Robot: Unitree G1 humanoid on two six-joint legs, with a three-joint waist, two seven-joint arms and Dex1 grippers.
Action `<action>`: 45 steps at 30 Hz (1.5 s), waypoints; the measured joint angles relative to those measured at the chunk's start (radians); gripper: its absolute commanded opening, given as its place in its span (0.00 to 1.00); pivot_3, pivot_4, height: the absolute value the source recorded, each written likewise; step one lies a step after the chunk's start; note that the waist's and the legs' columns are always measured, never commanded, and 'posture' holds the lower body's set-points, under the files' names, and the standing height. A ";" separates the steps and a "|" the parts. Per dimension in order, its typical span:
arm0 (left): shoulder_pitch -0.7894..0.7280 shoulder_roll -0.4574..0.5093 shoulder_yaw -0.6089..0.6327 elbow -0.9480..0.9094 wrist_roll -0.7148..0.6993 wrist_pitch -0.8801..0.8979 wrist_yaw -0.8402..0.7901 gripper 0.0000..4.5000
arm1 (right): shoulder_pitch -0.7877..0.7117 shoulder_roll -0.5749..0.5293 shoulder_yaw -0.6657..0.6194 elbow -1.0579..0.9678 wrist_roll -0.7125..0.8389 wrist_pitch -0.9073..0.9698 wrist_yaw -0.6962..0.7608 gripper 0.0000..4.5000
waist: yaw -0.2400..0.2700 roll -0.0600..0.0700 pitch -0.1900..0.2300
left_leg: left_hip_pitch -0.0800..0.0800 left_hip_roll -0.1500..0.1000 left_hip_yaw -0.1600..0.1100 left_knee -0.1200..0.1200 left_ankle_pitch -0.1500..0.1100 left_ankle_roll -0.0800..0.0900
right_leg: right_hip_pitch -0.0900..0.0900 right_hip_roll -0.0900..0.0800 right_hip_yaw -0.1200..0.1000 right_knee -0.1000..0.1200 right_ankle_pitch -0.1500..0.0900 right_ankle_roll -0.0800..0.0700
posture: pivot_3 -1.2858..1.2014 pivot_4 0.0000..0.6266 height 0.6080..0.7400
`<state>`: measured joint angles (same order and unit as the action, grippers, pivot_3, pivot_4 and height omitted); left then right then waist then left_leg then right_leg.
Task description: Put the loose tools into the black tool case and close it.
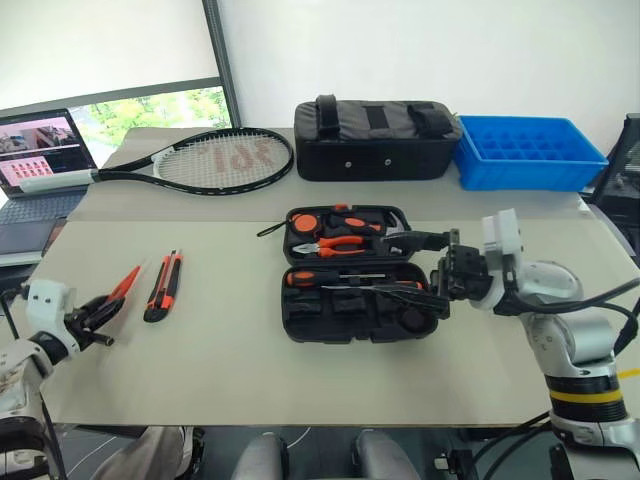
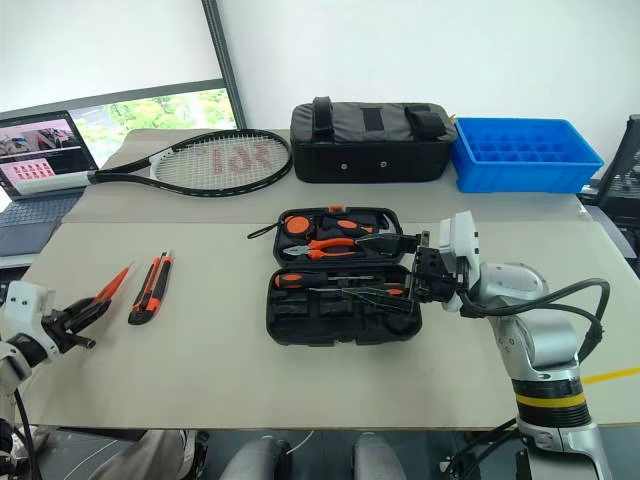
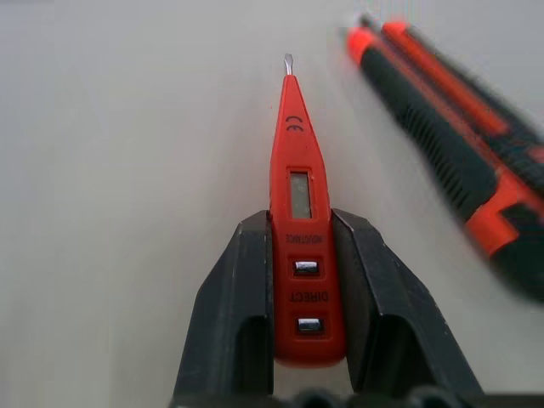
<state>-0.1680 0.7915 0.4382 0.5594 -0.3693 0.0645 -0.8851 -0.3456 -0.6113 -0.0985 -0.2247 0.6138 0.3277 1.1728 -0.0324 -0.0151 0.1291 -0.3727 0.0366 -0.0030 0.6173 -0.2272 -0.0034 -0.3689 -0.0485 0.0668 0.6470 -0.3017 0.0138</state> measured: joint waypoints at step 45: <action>-0.467 -0.274 -0.818 -0.348 0.312 0.140 -0.280 0.11 | 0.344 -0.157 -0.244 -0.010 -0.012 -0.100 -0.018 1.00 | 0.020 0.005 -0.002 | -0.010 -0.004 0.007 0.010 0.000 0.001 | 0.005 0.009 0.003 -0.004 -0.001 0.004 | 0.52 0.24 0.75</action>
<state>-0.6346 0.5180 -0.3800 0.2114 -0.0576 0.2049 -1.1653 -0.0013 -0.7684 -0.3424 -0.2351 0.6018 0.2273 1.1548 -0.0127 -0.0106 0.1275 -0.3826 0.0324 0.0039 0.6276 -0.2269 -0.0026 -0.3640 -0.0393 0.0699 0.6430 -0.3031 0.0174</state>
